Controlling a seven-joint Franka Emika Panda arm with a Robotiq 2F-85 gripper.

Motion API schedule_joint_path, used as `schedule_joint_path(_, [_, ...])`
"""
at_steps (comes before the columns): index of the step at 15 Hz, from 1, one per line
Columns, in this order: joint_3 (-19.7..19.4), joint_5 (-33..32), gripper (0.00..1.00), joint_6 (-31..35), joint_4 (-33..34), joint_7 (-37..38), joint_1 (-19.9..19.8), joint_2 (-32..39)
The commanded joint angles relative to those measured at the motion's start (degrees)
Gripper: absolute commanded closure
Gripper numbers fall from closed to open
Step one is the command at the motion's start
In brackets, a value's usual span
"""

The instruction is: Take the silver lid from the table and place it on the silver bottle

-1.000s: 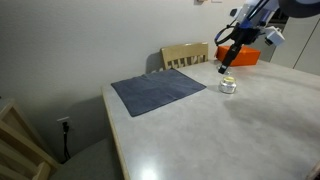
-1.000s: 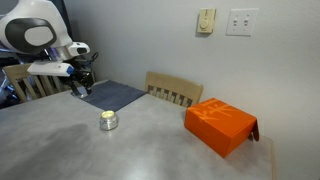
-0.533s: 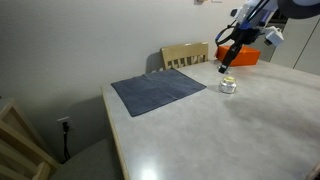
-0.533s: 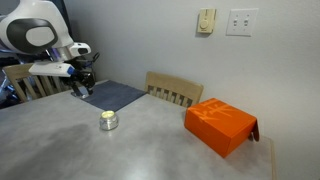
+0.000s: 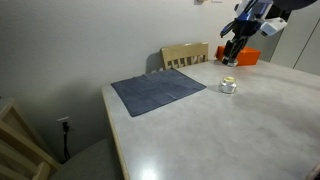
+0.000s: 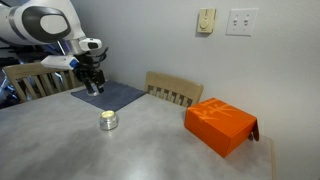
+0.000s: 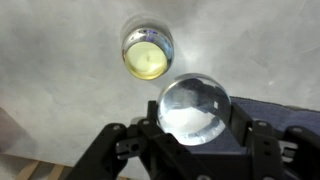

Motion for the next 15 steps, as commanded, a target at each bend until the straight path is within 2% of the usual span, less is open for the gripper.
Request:
schedule_joint_path(1, [-2.5, -3.1, 0.56, -6.3, 4.8, 5.9, 1.6, 2.5])
schedule_joint_path(10, [-2.7, -0.3, 0.56, -6.7, 10.7, 5.8, 0.8, 10.0])
schedule_joint_path(15, [-4.4, -1.4, 0.56, -6.4, 10.1, 8.8, 1.9, 10.3])
